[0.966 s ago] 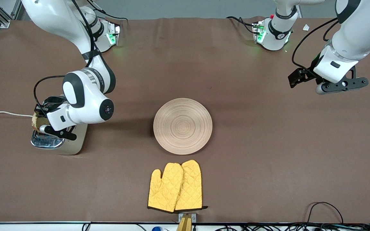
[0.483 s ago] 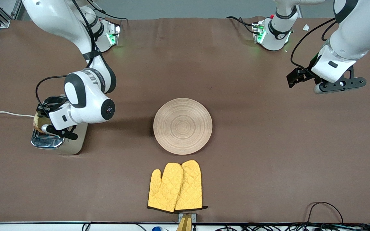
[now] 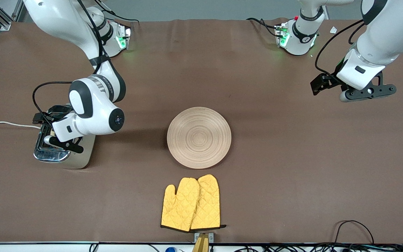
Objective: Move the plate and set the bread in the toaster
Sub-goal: 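Open the right gripper and raise it away from the toaster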
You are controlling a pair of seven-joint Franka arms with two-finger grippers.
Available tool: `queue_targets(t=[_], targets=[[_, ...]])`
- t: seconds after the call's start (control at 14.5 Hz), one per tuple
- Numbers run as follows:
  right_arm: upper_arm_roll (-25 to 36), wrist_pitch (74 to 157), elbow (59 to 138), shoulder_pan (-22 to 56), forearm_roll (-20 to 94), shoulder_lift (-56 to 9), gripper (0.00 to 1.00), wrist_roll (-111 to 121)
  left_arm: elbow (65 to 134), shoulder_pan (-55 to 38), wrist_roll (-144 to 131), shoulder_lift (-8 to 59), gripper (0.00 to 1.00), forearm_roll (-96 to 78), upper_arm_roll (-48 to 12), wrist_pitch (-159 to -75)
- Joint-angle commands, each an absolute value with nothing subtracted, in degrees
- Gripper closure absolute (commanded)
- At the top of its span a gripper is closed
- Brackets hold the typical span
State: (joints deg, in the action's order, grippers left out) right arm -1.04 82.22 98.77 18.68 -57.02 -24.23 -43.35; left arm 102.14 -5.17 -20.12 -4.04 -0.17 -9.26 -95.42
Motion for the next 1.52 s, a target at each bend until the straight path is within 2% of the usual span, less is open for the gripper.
queue_targets(t=[0.0,0.28,0.83,1.17,1.31,1.45], targets=[[-1.93,82.62,98.27,17.31,-55.03,-23.38,0.00,-44.47,102.83,-5.10,-20.57,-5.10,0.00,0.00,-9.40,-95.63],[-2.02,83.67,97.29,16.09,-49.85,-19.97,0.00,-44.83,102.83,-5.10,-20.57,-5.10,0.00,0.09,-9.40,-95.62],[-1.94,83.76,96.50,16.00,-28.68,-2.57,0.00,-43.86,102.83,-5.19,-20.57,-4.92,0.00,0.09,-9.40,-95.80],[-1.76,83.85,96.50,9.86,-18.30,7.89,0.00,-30.10,102.75,-5.19,-20.57,-4.92,0.00,0.09,-9.40,-95.80],[0.42,84.72,96.59,8.18,-14.87,10.80,0.00,-21.23,102.74,-5.19,-20.57,-4.92,0.00,0.09,-9.49,-95.89],[5.77,85.77,96.59,8.00,-10.40,12.39,0.00,-14.28,102.66,-5.19,-20.48,-4.92,0.00,0.09,-9.49,-96.06]])
